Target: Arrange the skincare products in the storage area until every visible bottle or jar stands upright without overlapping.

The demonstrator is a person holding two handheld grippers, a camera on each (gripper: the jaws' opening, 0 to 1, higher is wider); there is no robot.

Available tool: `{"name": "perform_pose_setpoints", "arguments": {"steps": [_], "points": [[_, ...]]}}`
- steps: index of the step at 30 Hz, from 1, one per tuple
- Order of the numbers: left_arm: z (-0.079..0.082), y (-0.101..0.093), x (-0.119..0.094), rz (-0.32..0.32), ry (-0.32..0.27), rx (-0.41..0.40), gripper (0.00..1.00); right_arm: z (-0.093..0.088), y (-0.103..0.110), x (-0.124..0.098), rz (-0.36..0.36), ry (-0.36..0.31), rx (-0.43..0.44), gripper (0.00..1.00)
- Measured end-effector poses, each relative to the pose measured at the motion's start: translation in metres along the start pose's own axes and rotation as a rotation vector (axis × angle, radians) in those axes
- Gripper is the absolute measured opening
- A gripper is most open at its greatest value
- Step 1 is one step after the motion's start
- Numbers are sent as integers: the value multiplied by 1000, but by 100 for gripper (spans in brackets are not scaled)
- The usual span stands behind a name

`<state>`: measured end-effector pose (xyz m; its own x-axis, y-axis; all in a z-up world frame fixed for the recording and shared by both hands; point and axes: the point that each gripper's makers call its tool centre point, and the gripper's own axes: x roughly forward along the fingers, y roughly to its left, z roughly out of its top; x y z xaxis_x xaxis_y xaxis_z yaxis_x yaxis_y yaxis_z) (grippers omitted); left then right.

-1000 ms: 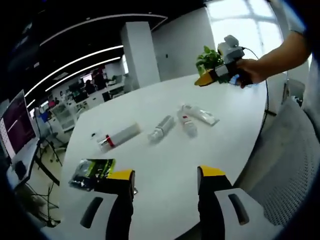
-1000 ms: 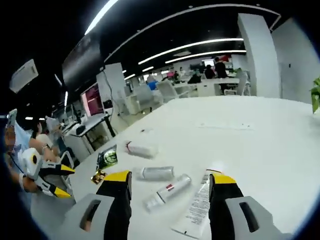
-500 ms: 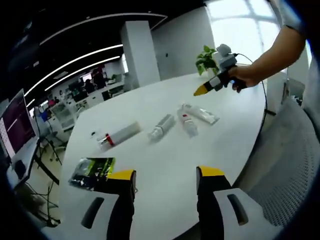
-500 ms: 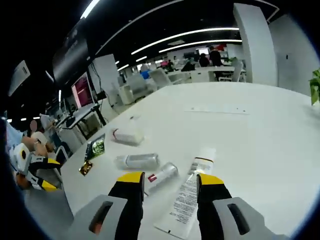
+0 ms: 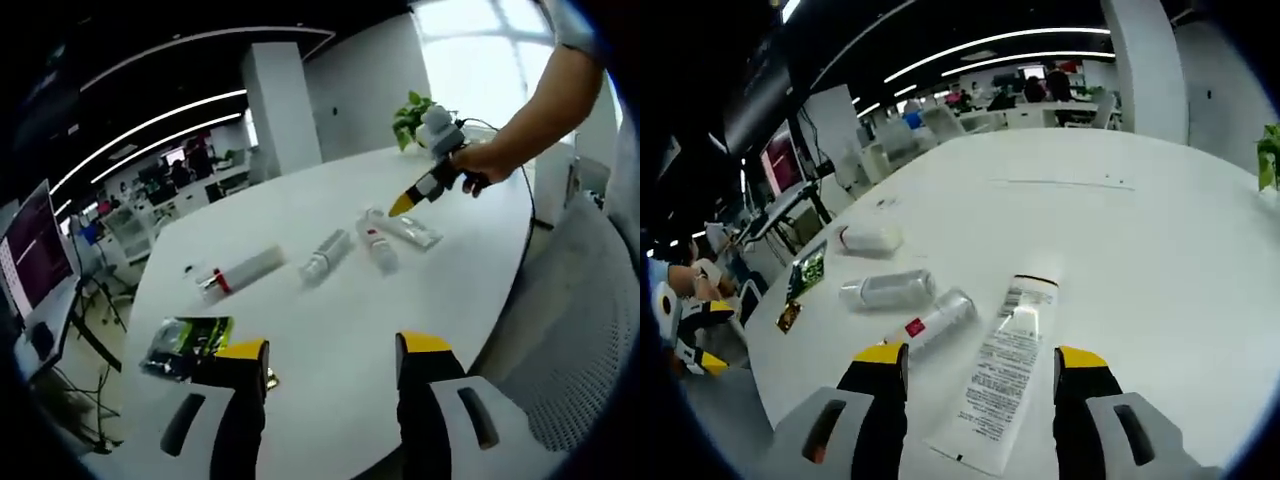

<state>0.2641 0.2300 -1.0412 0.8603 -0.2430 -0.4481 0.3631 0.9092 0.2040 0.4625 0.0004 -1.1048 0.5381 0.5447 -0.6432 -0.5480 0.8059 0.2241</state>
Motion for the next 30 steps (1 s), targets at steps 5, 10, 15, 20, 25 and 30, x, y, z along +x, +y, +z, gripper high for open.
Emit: {"name": "perform_pose_setpoints", "arguments": {"steps": [5, 10, 15, 20, 25, 30], "points": [[-2, 7, 1, 29, 9, -32, 73, -1, 2, 5, -6, 13, -31, 62], [5, 3, 1, 16, -33, -10, 72, -6, 3, 12, -16, 49, -76, 61], [5, 5, 1, 15, -34, -59, 71, -11, 3, 14, -34, 91, -180, 63], [2, 5, 1, 16, -20, -91, 71, -18, 0, 21, -49, 122, -165, 62], [0, 6, 1, 17, -13, -104, 67, -28, -2, 25, -69, 172, -211, 61], [-5, 7, 1, 20, 10, -94, 63, -29, -5, 26, -89, 183, -248, 58]]}}
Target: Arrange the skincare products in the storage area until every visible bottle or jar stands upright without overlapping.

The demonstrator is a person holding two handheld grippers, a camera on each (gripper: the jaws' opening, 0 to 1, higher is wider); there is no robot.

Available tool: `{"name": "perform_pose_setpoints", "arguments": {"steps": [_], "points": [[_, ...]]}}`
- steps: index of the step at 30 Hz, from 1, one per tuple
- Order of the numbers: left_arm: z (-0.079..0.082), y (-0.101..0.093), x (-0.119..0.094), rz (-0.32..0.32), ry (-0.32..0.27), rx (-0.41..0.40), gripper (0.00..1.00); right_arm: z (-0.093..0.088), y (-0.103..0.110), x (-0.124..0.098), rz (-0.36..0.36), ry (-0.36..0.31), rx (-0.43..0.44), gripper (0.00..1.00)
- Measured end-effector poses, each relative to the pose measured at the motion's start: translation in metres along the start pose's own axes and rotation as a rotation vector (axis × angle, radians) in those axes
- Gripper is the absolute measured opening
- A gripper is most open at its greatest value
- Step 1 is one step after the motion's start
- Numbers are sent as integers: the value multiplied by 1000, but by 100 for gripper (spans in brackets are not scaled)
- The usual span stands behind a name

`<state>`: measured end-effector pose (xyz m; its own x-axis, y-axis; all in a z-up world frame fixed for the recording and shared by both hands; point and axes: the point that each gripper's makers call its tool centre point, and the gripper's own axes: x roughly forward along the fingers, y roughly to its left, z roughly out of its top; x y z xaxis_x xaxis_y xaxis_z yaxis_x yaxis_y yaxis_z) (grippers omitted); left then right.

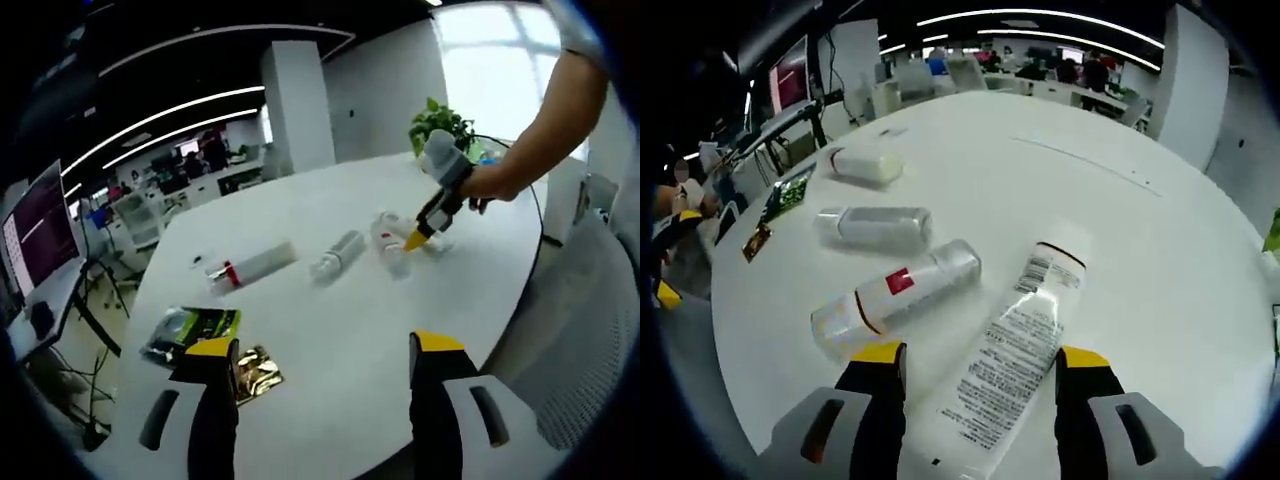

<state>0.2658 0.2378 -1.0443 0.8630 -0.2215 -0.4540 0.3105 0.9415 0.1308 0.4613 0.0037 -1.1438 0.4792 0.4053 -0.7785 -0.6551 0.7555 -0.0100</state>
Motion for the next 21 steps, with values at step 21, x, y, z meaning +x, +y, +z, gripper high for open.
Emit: {"name": "perform_pose_setpoints", "arguments": {"steps": [21], "points": [[-12, -7, 0, -45, 69, 20, 34, 6, -12, 1, 33, -17, -48, 34]]}}
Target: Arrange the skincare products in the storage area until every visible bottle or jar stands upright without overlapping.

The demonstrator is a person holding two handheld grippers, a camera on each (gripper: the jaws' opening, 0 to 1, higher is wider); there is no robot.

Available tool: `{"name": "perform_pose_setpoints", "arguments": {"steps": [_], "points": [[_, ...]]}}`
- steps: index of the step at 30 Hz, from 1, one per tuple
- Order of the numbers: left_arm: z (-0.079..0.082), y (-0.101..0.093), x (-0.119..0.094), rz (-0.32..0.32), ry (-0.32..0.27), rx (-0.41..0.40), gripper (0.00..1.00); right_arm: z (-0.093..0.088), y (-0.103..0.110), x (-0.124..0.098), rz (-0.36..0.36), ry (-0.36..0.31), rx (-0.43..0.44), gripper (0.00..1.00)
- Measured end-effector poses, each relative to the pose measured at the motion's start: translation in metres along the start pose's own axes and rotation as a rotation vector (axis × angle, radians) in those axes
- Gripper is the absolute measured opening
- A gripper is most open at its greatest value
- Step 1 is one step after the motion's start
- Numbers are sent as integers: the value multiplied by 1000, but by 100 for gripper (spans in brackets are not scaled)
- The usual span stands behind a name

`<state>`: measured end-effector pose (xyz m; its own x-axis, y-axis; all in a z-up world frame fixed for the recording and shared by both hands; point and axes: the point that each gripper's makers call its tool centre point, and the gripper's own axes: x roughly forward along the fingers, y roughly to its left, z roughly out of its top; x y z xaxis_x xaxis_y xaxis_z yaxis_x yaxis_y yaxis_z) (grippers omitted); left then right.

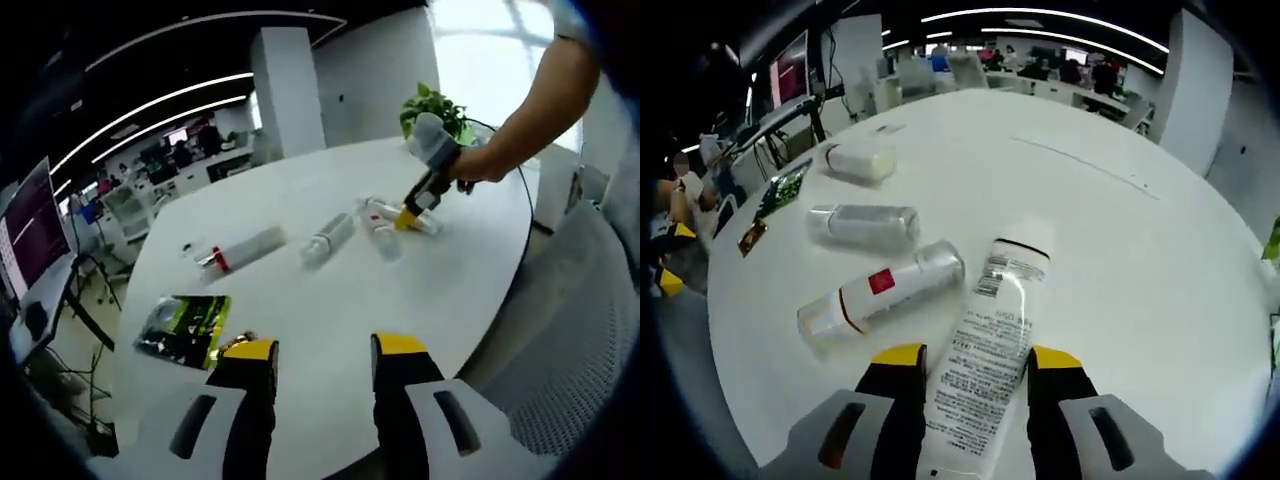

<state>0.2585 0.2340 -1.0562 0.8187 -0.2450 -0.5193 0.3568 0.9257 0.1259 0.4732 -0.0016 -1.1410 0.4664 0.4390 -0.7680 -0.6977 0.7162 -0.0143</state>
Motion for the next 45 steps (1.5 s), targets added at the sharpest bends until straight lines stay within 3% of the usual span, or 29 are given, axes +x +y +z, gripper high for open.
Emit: {"name": "perform_pose_setpoints", "arguments": {"steps": [3, 7, 10, 32, 39, 45], "points": [[4, 5, -1, 32, -21, 12, 44, -2, -1, 0, -5, -1, 0, 32], [-1, 2, 0, 14, 7, 4, 37, -2, -1, 0, 13, -5, -14, 31], [-1, 2, 0, 13, 8, 9, 38, -2, -1, -1, 9, 14, -5, 29], [-7, 2, 0, 15, 35, 16, 36, -2, -5, -2, 38, -14, 106, 19], [-7, 3, 0, 21, 36, 29, 37, 1, -6, -9, 42, -63, 171, 20], [-8, 2, 0, 18, 41, 39, 36, 15, -10, -20, 45, -118, 222, 19]]}}
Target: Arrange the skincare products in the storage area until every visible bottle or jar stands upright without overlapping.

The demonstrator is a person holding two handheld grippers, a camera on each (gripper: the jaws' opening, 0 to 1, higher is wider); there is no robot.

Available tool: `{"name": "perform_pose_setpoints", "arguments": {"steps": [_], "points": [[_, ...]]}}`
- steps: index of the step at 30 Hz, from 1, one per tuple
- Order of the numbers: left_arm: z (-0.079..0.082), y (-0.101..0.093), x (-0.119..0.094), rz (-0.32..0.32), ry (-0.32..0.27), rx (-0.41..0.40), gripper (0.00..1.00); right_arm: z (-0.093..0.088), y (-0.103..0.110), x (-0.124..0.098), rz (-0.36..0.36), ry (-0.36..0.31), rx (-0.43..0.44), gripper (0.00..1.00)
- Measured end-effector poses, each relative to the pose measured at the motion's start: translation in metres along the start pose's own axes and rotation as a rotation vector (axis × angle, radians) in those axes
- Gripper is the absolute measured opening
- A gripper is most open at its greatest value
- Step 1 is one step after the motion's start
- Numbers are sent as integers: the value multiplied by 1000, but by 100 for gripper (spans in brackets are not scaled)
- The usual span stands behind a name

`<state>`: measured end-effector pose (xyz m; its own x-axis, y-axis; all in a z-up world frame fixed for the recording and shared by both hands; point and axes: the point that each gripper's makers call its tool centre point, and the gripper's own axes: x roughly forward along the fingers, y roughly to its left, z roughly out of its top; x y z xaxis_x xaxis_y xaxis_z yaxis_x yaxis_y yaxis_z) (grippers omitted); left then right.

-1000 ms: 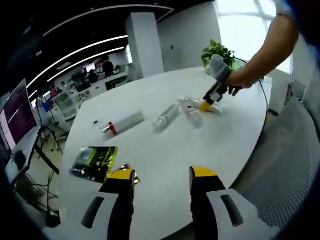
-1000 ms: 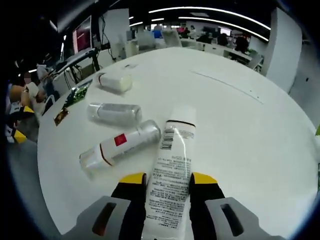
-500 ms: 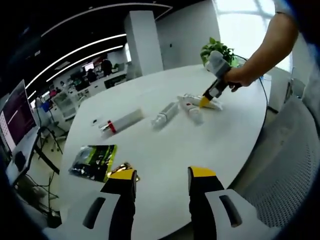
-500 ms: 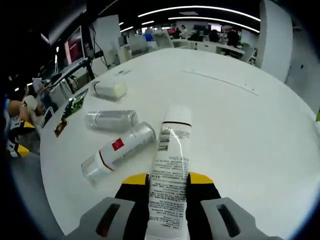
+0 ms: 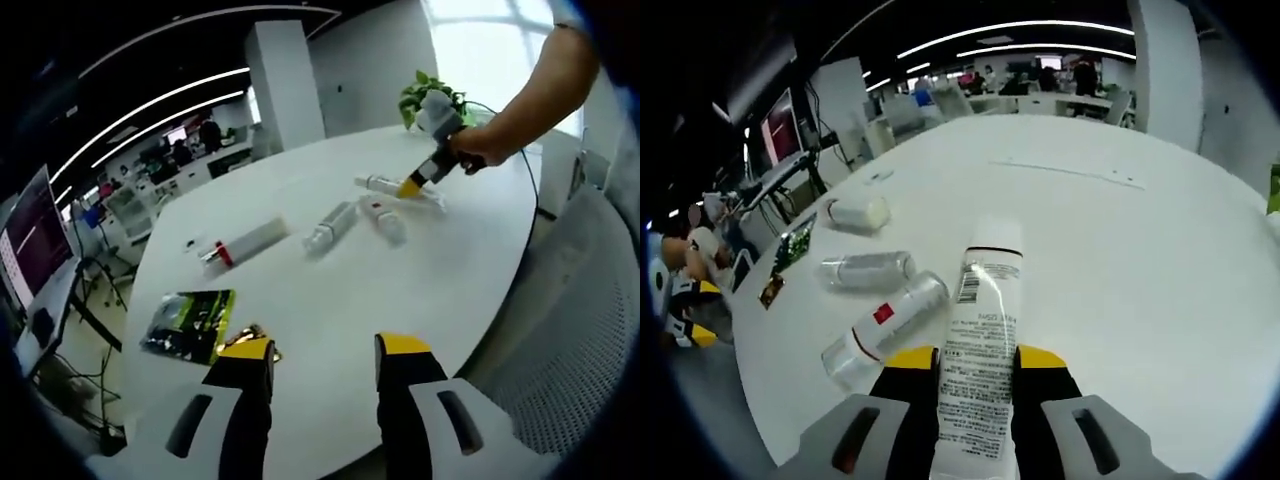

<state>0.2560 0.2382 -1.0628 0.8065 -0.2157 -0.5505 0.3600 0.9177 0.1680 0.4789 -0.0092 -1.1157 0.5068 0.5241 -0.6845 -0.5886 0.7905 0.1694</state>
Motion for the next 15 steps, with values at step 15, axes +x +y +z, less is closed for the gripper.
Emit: {"name": "perform_pose_setpoints", "arguments": {"steps": [15], "points": [[-1, -1, 0, -1, 5, 17, 35, 24, 21, -22, 102, -68, 49, 20]]}}
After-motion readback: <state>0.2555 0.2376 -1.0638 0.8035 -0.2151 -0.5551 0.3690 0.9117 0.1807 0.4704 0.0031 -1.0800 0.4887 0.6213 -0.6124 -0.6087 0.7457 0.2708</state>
